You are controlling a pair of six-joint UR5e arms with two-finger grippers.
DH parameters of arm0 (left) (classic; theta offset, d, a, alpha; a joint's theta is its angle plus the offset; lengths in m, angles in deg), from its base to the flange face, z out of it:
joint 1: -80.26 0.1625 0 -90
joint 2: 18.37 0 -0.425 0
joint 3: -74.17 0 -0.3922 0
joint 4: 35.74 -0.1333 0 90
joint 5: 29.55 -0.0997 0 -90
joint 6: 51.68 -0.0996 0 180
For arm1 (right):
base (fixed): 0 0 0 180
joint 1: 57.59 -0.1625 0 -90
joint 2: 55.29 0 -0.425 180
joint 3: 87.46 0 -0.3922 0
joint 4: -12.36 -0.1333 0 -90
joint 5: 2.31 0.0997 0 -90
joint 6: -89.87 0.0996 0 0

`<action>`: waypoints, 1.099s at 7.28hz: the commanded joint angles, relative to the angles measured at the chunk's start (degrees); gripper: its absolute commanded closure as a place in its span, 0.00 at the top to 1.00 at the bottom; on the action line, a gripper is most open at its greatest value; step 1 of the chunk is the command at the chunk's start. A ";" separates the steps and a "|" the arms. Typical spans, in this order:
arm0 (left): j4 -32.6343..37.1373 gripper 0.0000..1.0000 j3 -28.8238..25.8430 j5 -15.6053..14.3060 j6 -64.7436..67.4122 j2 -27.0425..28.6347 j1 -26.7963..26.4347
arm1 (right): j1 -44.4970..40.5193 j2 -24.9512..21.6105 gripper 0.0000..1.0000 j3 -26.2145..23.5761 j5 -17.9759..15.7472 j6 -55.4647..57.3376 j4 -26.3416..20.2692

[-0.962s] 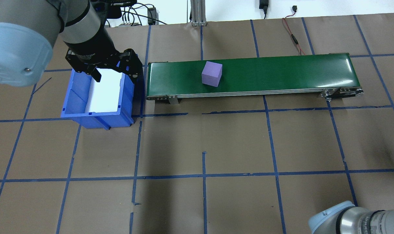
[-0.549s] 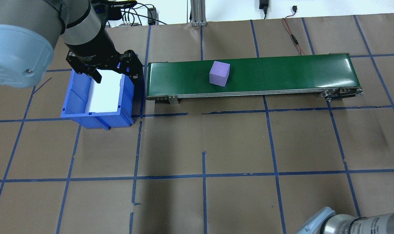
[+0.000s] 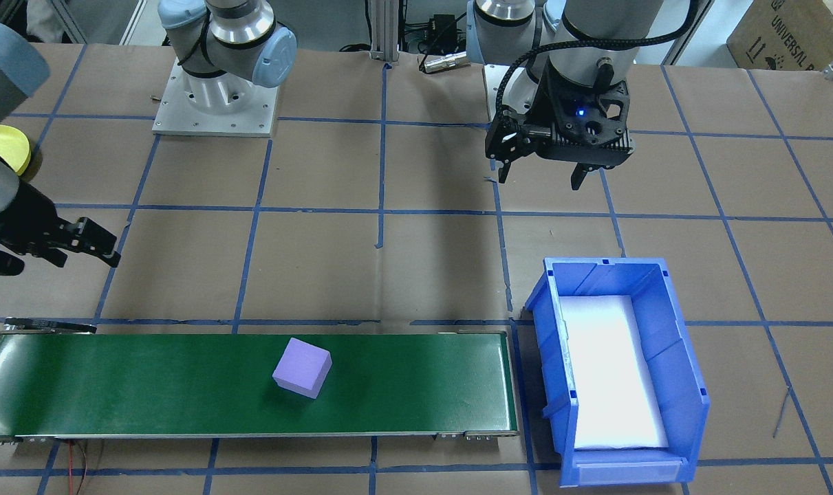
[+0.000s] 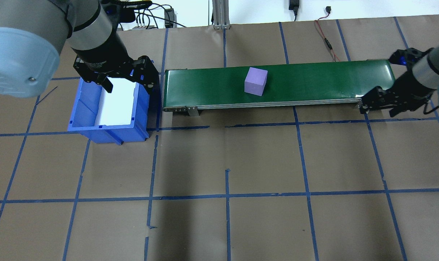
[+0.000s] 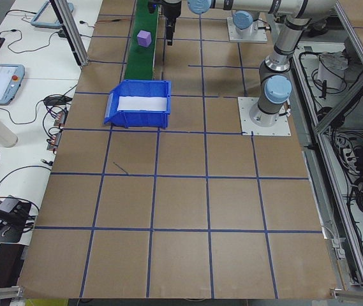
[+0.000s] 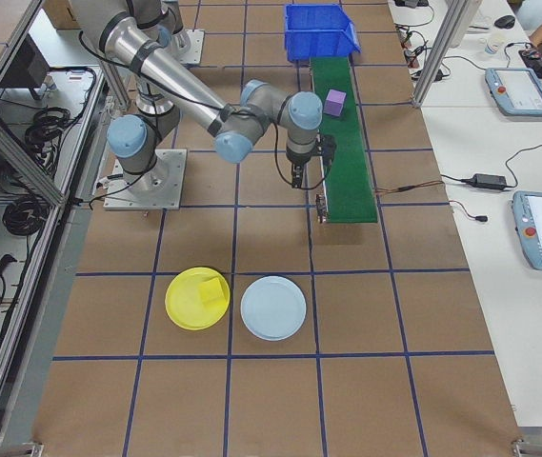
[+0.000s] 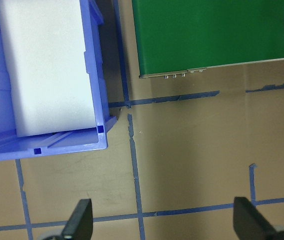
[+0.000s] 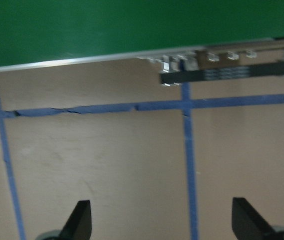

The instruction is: Move block left to right into plate

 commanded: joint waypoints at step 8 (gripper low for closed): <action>-0.04 1.00 0.48 0.15 -0.09 0.00 0.50 | -12.02 8.63 1.00 7.08 8.11 21.30 5.78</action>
